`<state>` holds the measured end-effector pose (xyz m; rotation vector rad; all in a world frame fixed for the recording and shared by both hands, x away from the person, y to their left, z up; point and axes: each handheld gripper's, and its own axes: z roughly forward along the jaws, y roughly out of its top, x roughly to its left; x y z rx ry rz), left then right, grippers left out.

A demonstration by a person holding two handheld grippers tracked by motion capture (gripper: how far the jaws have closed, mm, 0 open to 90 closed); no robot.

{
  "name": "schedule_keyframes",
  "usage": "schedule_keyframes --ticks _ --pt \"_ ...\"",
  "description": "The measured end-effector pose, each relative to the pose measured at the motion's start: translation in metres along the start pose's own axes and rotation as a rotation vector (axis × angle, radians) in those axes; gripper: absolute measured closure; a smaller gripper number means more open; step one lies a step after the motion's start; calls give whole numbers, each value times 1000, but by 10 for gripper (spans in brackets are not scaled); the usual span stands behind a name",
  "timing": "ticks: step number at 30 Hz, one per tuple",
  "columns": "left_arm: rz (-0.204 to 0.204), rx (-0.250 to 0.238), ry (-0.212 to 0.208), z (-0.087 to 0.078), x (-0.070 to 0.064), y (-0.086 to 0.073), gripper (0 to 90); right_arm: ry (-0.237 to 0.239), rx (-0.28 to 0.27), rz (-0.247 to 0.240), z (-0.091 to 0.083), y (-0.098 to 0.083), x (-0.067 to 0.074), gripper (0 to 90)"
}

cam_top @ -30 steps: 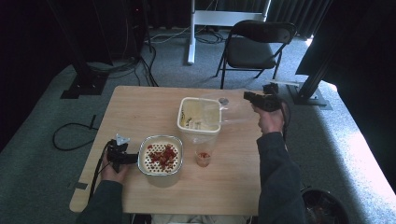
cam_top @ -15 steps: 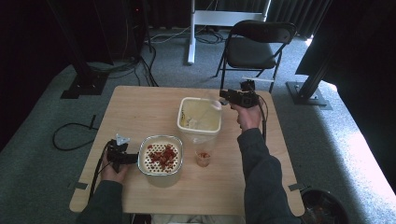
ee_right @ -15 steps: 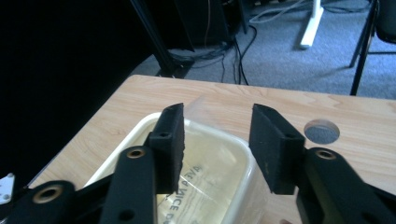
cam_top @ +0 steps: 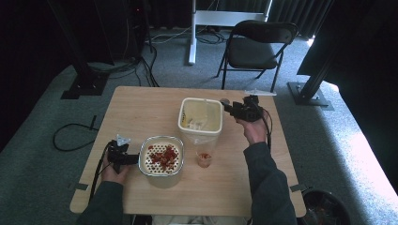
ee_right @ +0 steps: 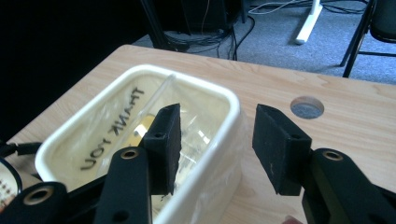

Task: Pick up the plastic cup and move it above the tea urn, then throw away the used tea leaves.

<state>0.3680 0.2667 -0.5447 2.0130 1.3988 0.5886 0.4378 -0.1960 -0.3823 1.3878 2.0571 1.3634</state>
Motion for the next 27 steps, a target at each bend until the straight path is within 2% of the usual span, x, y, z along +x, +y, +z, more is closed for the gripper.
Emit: schedule_keyframes --ticks 6,19,25,27 --pt "1 0 0 0 0 0 99 4 -14 -12 -8 -17 2 507" --pt "0 -1 0 0 0 0 99 -28 -41 -65 -32 -47 10 494" --pt "-2 0 -1 0 0 0 99 -53 -37 -94 -42 -72 12 493" --pt "-2 0 -1 0 0 0 99 -50 -36 -91 -45 -82 11 496"
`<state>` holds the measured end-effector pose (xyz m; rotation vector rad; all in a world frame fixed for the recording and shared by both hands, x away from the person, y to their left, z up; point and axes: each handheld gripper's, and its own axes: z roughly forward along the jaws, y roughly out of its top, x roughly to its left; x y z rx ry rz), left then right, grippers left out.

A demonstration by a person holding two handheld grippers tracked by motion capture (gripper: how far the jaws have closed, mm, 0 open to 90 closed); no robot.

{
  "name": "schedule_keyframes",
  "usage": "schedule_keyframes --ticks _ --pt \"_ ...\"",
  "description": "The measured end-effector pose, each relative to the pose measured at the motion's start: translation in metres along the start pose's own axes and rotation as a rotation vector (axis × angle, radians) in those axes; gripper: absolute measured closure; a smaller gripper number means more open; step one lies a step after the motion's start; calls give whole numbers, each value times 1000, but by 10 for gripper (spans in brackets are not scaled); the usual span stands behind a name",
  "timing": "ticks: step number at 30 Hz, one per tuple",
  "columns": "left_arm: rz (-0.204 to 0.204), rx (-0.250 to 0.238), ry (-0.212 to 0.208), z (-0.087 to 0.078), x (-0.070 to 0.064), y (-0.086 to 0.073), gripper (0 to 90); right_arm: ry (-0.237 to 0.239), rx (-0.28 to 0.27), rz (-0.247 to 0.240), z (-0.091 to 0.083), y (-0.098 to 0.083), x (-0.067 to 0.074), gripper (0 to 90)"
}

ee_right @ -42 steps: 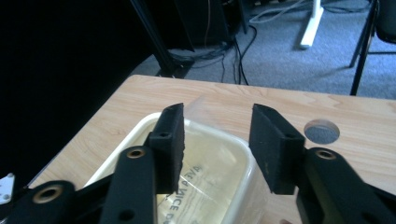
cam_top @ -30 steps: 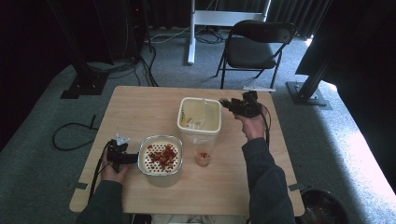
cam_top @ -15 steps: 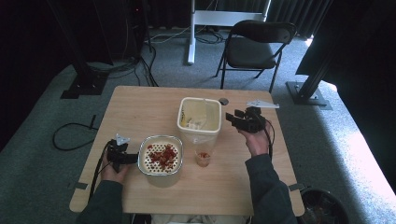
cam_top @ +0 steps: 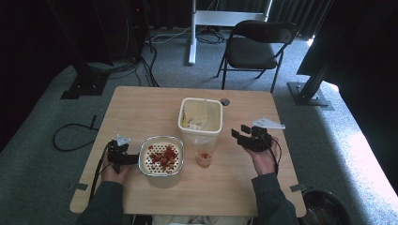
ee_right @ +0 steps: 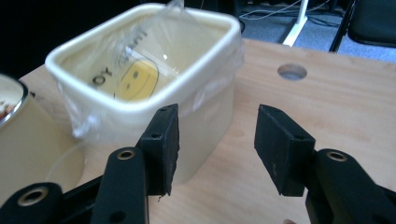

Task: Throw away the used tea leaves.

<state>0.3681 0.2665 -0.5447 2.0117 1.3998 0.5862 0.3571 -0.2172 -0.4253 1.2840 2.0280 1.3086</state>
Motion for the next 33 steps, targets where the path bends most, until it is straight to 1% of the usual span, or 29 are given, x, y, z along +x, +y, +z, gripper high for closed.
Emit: schedule_keyframes --ticks 5,7,9,11,18,22,23,27,29,30,32,33 --pt "0 0 0 0 0 0 99 18 -10 7 -6 -22 2 505" --pt "-1 0 1 0 0 0 99 27 -10 -1 -7 -29 5 502" --pt "-1 0 1 0 0 0 99 42 -14 -9 -8 -35 8 471" --pt "-1 0 1 0 0 0 99 31 -11 -20 -7 -40 12 408" --pt "-1 1 1 0 0 0 99 83 -17 -73 -4 -53 21 361" --pt "-1 0 1 0 0 0 99 113 -12 -107 0 -60 30 355" --pt "-1 0 1 0 0 0 99 106 -11 -120 2 -61 33 353" --pt "-1 0 1 0 0 0 99 129 -2 -154 10 -66 42 299" --pt "-1 0 1 0 0 0 99 131 6 -158 14 -67 46 266" --pt "-1 0 1 0 0 0 99 141 11 -155 16 -68 47 261" --pt "-1 0 1 0 0 0 99 138 21 -159 21 -69 50 243" --pt "-1 0 1 0 0 0 99 148 20 -156 23 -70 52 236"
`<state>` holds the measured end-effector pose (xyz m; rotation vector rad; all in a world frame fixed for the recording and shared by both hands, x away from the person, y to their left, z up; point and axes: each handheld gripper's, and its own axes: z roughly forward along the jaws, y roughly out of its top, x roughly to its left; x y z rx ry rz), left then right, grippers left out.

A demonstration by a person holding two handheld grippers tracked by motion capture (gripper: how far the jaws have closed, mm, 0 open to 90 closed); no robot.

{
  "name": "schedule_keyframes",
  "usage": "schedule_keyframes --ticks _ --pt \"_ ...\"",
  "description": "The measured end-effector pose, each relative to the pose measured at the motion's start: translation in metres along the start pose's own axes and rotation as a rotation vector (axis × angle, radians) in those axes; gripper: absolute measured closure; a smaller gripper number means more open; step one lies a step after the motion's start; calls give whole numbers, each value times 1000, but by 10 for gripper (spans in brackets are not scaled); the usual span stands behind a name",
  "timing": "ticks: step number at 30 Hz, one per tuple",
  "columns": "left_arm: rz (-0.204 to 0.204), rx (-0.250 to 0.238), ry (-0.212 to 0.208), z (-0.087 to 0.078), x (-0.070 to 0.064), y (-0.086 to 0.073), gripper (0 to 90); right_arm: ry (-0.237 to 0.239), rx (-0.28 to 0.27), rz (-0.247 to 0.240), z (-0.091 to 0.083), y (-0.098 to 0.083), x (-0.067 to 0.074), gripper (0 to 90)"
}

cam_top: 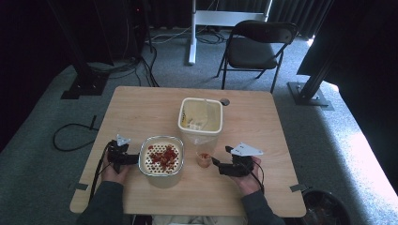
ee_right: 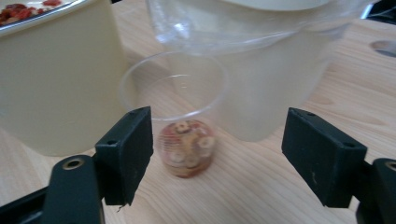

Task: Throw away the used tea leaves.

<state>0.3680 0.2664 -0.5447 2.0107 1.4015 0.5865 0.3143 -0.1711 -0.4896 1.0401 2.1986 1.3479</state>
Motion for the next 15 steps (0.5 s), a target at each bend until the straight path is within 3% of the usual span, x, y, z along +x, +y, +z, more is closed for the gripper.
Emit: schedule_keyframes --ticks 15 --pt "1 0 1 0 0 0 99 32 17 -49 24 -4 14 220"
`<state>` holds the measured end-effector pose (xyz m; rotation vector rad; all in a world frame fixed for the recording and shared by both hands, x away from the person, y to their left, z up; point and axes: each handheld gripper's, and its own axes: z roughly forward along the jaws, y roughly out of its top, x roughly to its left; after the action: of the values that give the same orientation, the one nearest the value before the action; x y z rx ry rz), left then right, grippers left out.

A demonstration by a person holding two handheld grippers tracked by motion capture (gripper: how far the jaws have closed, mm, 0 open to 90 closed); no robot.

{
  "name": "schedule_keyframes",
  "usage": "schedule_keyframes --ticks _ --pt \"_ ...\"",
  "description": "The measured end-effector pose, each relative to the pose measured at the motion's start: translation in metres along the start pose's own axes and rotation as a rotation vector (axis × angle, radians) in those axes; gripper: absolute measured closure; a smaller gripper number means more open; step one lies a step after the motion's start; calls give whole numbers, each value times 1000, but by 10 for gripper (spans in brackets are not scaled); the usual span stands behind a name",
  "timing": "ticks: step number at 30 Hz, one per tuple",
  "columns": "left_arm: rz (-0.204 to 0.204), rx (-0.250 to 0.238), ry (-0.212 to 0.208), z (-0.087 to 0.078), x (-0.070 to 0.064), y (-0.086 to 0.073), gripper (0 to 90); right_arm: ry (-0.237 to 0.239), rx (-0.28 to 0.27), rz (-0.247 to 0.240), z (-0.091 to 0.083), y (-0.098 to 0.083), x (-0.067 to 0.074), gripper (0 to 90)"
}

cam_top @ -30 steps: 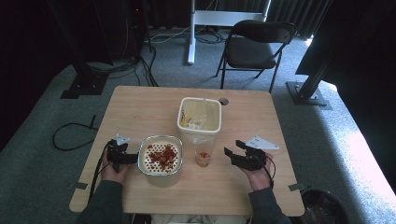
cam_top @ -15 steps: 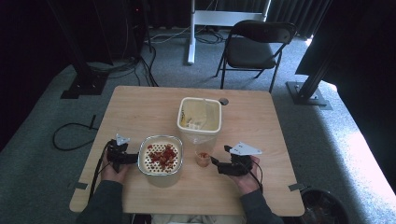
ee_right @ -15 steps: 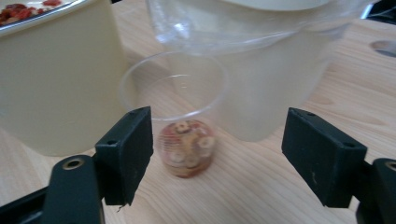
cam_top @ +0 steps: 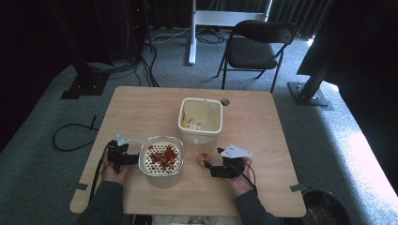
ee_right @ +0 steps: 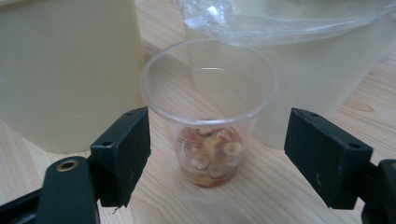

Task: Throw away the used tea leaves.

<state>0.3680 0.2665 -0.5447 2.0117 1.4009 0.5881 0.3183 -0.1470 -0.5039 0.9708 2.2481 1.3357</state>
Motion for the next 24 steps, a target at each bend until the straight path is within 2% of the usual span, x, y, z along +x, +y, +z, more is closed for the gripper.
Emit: schedule_keyframes --ticks 12,24 --pt "-1 0 -1 0 0 0 99 -2 -9 -12 19 4 4 184" --pt "-1 0 -1 0 0 0 99 -1 -12 -21 35 7 6 187"
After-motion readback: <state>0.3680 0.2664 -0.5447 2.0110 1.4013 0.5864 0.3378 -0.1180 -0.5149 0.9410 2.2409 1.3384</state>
